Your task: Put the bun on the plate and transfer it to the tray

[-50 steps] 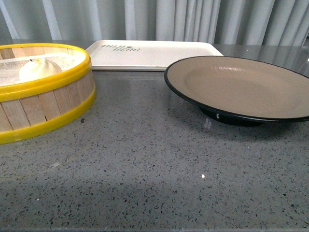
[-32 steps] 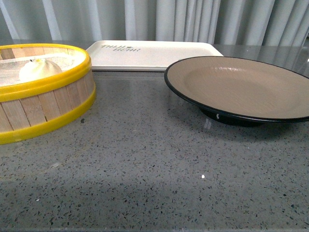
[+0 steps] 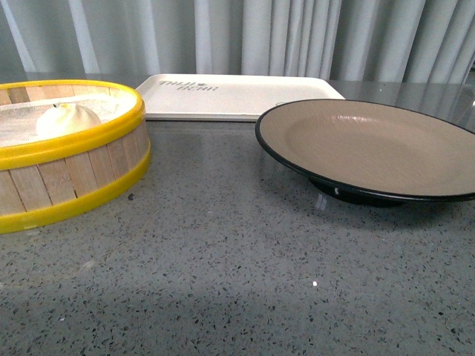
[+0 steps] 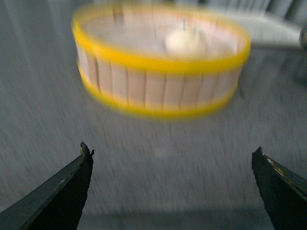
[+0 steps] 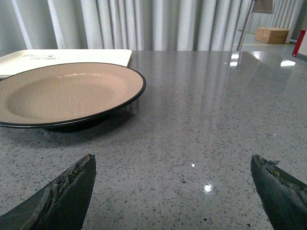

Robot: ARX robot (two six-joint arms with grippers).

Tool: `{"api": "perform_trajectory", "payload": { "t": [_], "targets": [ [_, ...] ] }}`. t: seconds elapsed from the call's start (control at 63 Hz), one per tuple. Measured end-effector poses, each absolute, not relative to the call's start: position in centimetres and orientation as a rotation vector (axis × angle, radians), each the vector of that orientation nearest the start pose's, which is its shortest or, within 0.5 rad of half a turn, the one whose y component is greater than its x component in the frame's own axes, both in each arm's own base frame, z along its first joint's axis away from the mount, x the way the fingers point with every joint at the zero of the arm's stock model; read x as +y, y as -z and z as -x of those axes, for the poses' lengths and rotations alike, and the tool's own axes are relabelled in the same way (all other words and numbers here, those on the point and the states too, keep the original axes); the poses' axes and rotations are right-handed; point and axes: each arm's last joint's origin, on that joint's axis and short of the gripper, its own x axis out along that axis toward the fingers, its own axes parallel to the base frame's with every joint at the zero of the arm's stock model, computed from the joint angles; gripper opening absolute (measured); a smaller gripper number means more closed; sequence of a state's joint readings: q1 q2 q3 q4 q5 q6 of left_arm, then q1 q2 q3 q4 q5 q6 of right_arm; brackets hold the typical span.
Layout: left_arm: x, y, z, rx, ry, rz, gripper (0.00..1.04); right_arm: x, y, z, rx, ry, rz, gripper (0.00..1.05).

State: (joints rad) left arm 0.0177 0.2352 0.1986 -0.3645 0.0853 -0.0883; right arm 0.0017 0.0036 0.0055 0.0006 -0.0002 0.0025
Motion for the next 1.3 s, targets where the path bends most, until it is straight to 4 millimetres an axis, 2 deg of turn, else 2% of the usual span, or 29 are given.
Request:
{"api": "perform_trajectory", "payload": {
  "t": [0.063,0.095,0.238,0.397,0.508,0.65,0.761,0.841,0.936,1.11,1.301],
  "targets": [
    [0.1,-19.2,-10.5,0.549,0.039,0.159,0.98,0.0,-16.5,-9.8,-0.002,-0.003,-0.002,0.96],
    [0.2,-19.9,-10.8,0.555,0.032,0.167,0.98,0.0,-16.5,-9.8,-0.002,-0.003,-0.002,0.96],
    [1.1,-26.0,-12.8,0.393,-0.006,0.170,0.98,0.0,-16.5,-9.8,-0.002,-0.003,-0.002,0.96],
    [1.2,-30.9,-16.0,0.274,-0.049,0.121,0.98,0.0,-16.5,-9.8,-0.002,-0.003,-0.002,0.96],
    [-0.3,-33.2,-19.2,0.258,-0.014,0.079,0.98,0.0,-16.5,-9.8,-0.002,-0.003,-0.002,0.96],
    [-4.2,-35.2,-23.6,0.286,0.084,0.022,0.98,0.0,-16.5,-9.8,-0.002,-0.003,-0.002,0.96],
    [-6.9,-35.4,-26.5,0.321,0.131,-0.019,0.98,0.0,-16.5,-9.8,-0.002,-0.003,-0.002,0.96],
    [-8.6,-34.5,-28.3,0.368,0.155,-0.056,0.98,0.0,-16.5,-9.8,-0.002,-0.003,-0.002,0.96],
    [-9.6,-33.1,-29.6,0.430,0.152,-0.084,0.98,0.0,-16.5,-9.8,-0.002,-0.003,-0.002,0.96],
    [-9.7,-31.0,-31.1,0.497,0.105,-0.114,0.98,0.0,-16.5,-9.8,-0.002,-0.003,-0.002,0.96],
    [-8.8,-30.4,-32.1,0.518,0.039,-0.143,0.98,0.0,-16.5,-9.8,-0.002,-0.003,-0.002,0.96]
  ]
}}
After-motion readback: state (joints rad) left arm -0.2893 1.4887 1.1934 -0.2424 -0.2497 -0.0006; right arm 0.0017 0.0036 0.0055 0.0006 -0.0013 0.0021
